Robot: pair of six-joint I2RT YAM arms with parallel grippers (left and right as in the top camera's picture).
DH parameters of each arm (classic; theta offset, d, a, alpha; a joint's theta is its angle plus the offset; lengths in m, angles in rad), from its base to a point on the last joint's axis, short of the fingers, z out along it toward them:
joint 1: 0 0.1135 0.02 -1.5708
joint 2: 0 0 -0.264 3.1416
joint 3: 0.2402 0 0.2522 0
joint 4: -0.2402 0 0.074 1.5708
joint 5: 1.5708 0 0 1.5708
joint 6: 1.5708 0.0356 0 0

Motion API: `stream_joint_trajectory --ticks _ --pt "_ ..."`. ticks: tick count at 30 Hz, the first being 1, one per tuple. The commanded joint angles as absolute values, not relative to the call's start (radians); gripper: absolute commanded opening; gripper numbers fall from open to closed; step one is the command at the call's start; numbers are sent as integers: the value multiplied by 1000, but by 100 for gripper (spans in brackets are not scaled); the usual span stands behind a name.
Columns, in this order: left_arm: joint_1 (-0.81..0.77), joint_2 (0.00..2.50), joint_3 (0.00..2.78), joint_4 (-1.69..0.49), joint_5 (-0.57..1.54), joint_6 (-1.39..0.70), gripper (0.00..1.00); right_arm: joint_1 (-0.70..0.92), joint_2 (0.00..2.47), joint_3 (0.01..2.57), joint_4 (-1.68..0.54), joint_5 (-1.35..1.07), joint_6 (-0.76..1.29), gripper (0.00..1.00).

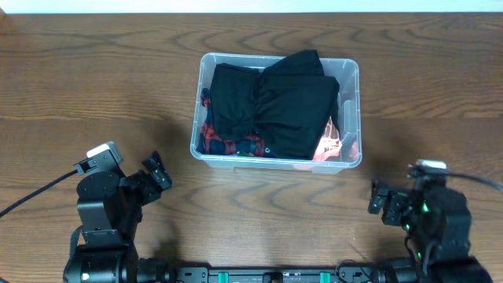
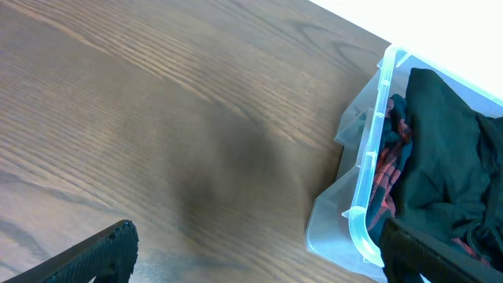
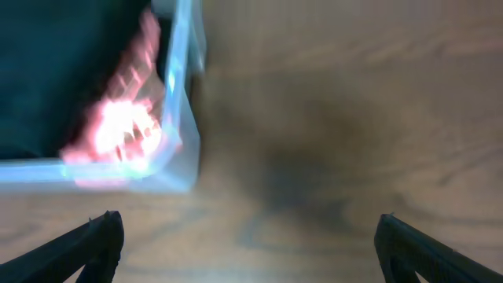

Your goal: Pack container

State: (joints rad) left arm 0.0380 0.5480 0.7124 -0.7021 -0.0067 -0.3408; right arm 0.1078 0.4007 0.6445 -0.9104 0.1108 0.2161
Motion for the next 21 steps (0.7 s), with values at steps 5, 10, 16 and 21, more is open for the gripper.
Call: stream_joint_trajectory --ticks 5,10,16,21 --pt "35 549 710 -703 -8 -350 98 83 146 404 -647 -1 66 99" --pt "35 549 710 -703 -8 -350 98 83 32 204 -364 -27 43 99" --pt "35 549 710 -703 -8 -350 98 78 6 9 -9 -4 15 99" --pt "35 549 710 -703 -8 -350 98 78 6 6 -53 36 2 99"
